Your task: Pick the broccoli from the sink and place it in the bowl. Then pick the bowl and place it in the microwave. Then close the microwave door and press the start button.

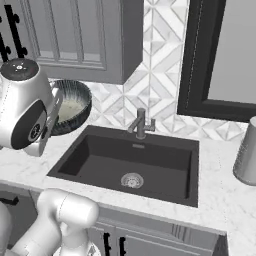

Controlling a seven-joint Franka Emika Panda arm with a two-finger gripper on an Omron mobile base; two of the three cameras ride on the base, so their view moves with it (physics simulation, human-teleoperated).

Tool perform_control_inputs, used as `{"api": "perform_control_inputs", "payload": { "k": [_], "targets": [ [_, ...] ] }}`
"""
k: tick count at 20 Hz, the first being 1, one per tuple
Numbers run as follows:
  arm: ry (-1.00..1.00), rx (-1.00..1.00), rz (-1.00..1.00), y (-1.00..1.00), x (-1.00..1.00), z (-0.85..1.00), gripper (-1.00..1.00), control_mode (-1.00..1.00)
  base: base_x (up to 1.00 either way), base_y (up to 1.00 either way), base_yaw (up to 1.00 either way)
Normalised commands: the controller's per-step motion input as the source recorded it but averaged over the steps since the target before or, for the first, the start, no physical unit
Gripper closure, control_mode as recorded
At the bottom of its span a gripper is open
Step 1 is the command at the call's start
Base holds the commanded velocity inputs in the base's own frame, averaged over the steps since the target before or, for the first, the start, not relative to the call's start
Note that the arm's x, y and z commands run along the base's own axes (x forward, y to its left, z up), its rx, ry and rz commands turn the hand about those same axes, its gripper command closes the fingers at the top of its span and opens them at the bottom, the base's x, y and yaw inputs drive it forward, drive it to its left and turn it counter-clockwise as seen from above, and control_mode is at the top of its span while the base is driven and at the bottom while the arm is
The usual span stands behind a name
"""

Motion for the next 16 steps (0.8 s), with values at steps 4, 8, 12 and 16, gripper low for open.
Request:
{"api": "perform_control_inputs", "payload": {
  "k": [4, 8, 12, 16],
  "targets": [
    [0.00, 0.00, 0.00, 0.00, 0.00, 0.00, 1.00, 1.00, 0.00, 0.81, 0.73],
    [0.00, 0.00, 0.00, 0.00, 0.00, 0.00, 1.00, 1.00, 0.00, 0.39, 0.94],
    [0.00, 0.00, 0.00, 0.00, 0.00, 0.00, 1.00, 1.00, 0.00, 0.33, 0.97],
    [0.00, 0.00, 0.00, 0.00, 0.00, 0.00, 1.00, 1.00, 0.00, 0.28, 0.96]
  ]
}}
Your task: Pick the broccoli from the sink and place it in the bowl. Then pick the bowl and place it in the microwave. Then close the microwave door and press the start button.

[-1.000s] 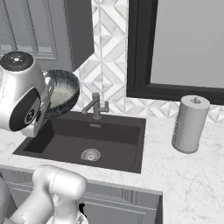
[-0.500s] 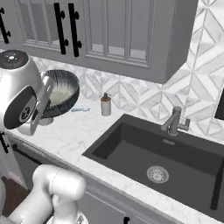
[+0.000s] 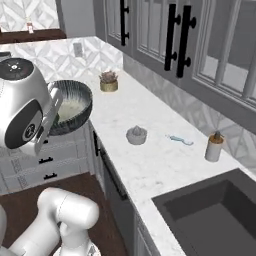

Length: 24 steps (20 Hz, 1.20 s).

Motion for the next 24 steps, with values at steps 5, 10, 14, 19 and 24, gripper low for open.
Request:
{"api": "perform_control_inputs", "payload": {
  "k": [5, 10, 14, 19, 24],
  "targets": [
    [0.00, 0.00, 0.00, 0.00, 0.00, 0.00, 1.00, 1.00, 0.00, 0.23, 0.96],
    [0.00, 0.00, 0.00, 0.00, 0.00, 0.00, 1.00, 1.00, 0.00, 0.21, 0.93],
    [0.00, 0.00, 0.00, 0.00, 0.00, 0.00, 1.00, 1.00, 0.00, 0.24, 0.92],
    [0.00, 0.00, 0.00, 0.00, 0.00, 0.00, 1.00, 1.00, 0.00, 0.27, 0.91],
    [0.00, 0.00, 0.00, 0.00, 0.00, 0.00, 1.00, 1.00, 0.49, 0.57, 0.64]
  ]
}}
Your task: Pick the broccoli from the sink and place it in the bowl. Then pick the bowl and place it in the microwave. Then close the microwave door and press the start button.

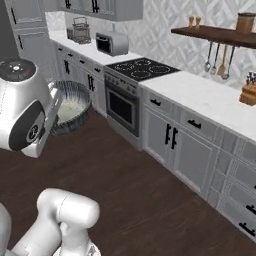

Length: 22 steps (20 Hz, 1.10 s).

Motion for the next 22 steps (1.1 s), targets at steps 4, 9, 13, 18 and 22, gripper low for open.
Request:
{"api": "perform_control_inputs", "payload": {
  "k": [4, 9, 13, 18, 22],
  "targets": [
    [0.00, 0.00, 0.00, 0.00, 0.00, 0.00, 1.00, 1.00, 1.00, 0.33, 0.29],
    [0.00, 0.00, 0.00, 0.00, 0.00, 0.00, 1.00, 1.00, 1.00, 0.02, 0.32],
    [0.00, 0.00, 0.00, 0.00, 0.00, 0.00, 1.00, 1.00, 1.00, 0.00, 0.73],
    [0.00, 0.00, 0.00, 0.00, 0.00, 0.00, 1.00, 1.00, 1.00, -0.24, 0.69],
    [0.00, 0.00, 0.00, 0.00, 0.00, 0.00, 1.00, 1.00, 1.00, -0.59, 0.50]
  ]
}}
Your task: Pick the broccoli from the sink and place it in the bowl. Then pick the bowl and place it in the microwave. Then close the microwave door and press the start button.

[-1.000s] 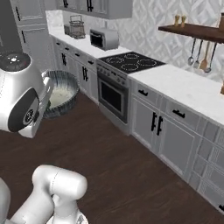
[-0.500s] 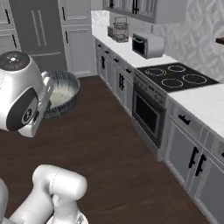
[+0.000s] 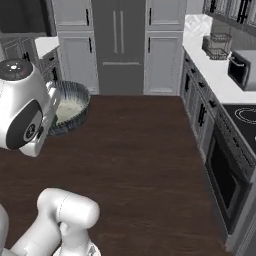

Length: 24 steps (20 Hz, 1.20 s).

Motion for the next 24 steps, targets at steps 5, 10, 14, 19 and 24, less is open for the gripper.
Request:
{"api": "perform_control_inputs", "payload": {
  "k": [5, 10, 14, 19, 24],
  "targets": [
    [0.00, 0.00, 0.00, 0.00, 0.00, 0.00, 1.00, 1.00, 1.00, -0.68, 0.46],
    [0.00, 0.00, 0.00, 0.00, 0.00, 0.00, 1.00, 1.00, 1.00, -0.69, 0.46],
    [0.00, 0.00, 0.00, 0.00, 0.00, 0.00, 1.00, 1.00, 1.00, -0.71, 0.45],
    [0.00, 0.00, 0.00, 0.00, 0.00, 0.00, 1.00, 1.00, 1.00, -0.71, 0.45],
    [0.00, 0.00, 0.00, 0.00, 0.00, 0.00, 1.00, 1.00, 1.00, -0.72, 0.44]
  ]
}}
